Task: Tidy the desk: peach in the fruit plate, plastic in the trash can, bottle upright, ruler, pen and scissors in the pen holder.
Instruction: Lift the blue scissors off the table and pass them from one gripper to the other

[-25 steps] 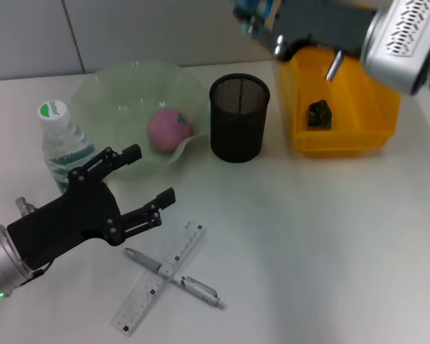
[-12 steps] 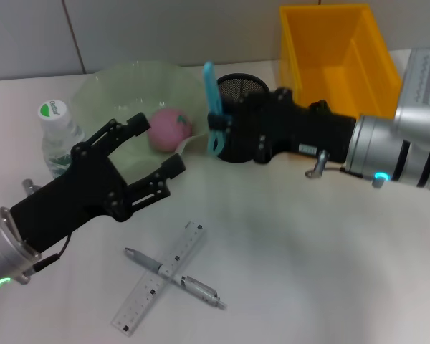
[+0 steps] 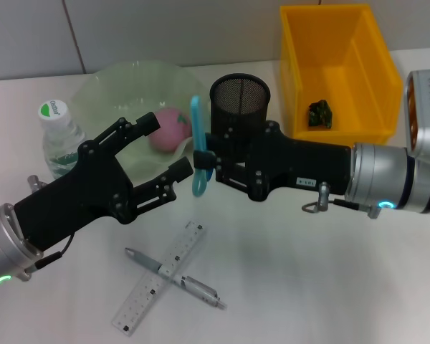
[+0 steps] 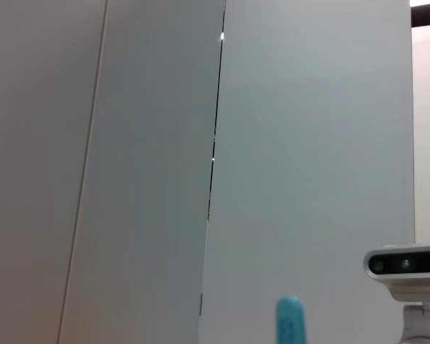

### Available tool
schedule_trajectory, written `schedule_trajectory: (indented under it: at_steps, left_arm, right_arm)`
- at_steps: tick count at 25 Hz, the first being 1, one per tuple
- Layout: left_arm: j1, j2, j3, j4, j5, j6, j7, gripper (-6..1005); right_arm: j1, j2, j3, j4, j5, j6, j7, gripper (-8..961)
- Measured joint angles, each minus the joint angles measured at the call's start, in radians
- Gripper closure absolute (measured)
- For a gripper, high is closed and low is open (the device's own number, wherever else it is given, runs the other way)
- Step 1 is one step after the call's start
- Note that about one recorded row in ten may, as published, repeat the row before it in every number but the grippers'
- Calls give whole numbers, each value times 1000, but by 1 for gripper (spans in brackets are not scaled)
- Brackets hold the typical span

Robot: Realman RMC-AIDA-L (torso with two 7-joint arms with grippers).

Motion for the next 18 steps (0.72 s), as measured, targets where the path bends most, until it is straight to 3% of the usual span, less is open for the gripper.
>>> schedule_trajectory:
  at_steps: [6,10,11,18]
  left_arm:
    - [15,-5,-3,5,-4,-1,-10,138]
    - [3,-8,0,-24,-5,-17,11,138]
    - [-9,-8,-5,-54,-7,-24,38,138]
    - [-60,-9,-10,-157,-53,-47,136,138]
  right_arm:
    - [-31,6,0,22,2,-29,17,717]
    - [-35,10,-6,101,80,-25,-42,717]
    - [-33,10,-20,155,165,-26,-105,717]
    - [-32,12,-112,222,324,-12,-234,717]
